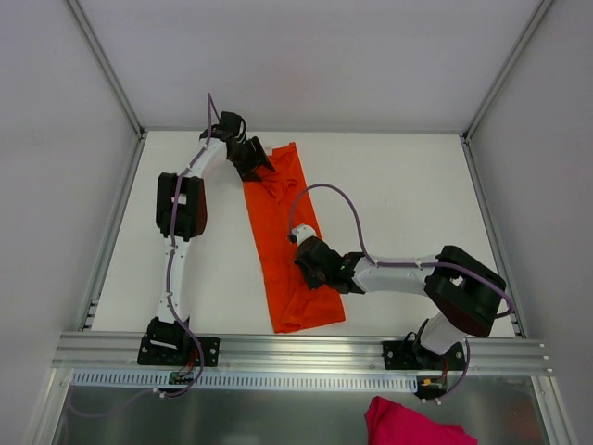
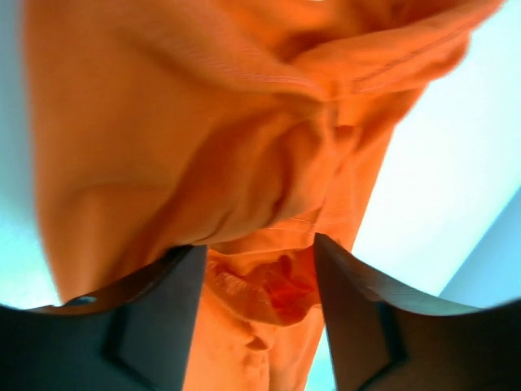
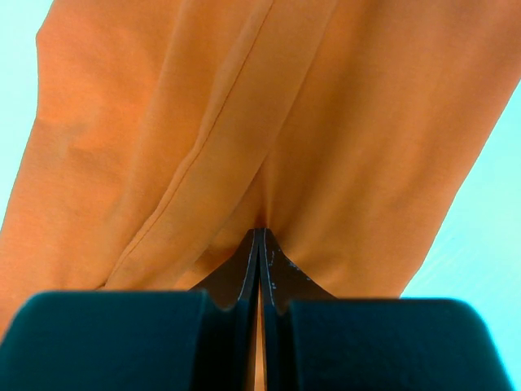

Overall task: Fold and stack the t-shirts
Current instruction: Rotate the tshirt 90 degrees

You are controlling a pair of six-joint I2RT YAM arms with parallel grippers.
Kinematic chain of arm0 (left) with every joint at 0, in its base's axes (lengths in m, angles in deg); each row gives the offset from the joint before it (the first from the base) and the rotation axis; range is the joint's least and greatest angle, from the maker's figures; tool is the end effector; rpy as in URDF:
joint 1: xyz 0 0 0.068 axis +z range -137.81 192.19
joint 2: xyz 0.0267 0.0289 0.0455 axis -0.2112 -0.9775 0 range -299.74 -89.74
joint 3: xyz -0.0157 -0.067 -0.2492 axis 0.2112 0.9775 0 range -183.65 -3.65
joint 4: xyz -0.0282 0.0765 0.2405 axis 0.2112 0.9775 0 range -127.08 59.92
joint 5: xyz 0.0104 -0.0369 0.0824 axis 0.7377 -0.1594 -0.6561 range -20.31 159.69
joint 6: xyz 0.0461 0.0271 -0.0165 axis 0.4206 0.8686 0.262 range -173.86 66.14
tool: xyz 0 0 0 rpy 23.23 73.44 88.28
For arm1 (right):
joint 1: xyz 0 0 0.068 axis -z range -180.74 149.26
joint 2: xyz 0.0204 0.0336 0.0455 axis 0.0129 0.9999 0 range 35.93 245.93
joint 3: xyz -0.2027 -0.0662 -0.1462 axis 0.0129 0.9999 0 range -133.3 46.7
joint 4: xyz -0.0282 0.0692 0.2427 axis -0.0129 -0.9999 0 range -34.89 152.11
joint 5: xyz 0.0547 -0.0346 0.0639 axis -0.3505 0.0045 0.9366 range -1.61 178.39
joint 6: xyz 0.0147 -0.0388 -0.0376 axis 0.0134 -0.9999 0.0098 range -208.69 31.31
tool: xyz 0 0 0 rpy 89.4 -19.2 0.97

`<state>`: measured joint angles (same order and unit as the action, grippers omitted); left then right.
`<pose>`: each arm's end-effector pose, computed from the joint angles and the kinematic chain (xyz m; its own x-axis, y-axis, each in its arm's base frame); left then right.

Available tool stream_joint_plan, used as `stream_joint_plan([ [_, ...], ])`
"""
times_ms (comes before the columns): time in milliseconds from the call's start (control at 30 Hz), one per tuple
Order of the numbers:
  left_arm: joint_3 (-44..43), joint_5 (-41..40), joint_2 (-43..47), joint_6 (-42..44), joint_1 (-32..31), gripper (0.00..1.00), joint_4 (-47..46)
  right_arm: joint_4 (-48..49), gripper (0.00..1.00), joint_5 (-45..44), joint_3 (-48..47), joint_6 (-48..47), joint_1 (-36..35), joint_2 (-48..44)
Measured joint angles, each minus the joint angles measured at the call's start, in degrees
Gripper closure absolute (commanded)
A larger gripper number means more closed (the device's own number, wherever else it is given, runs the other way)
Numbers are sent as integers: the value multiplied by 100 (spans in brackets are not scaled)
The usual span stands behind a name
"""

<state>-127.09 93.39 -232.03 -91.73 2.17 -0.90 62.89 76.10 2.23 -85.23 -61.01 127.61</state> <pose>0.5128 -0.1063 0.1565 -0.8741 -0.4163 -0.2501 -0.1906 0.7676 -0.6119 0.1606 0.2645 0.1485 -0.4055 -0.5912 -0.6972 -0.7526 0.6488 -0.1123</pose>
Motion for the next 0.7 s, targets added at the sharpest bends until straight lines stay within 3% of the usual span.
stream_joint_plan([
  [133, -28, 258, 2, 105, -15, 30, -254, -85, 99, 105, -33, 0, 0, 0],
  [300, 9, 442, 68, 184, -17, 26, -415, -271, 99, 96, -63, -2, -4, -52],
  [367, 442, 446, 382, 243, -50, 23, -649, -501, 99, 74, -63, -9, -11, -146],
  [467, 1130, 481, 1036, 299, -70, 23, -767, -863, 99, 48, -63, -11, -22, -339],
  [700, 1655, 752, 2223, 422, -181, 24, -1272, -1259, 99, -87, -63, -11, -22, -627],
])
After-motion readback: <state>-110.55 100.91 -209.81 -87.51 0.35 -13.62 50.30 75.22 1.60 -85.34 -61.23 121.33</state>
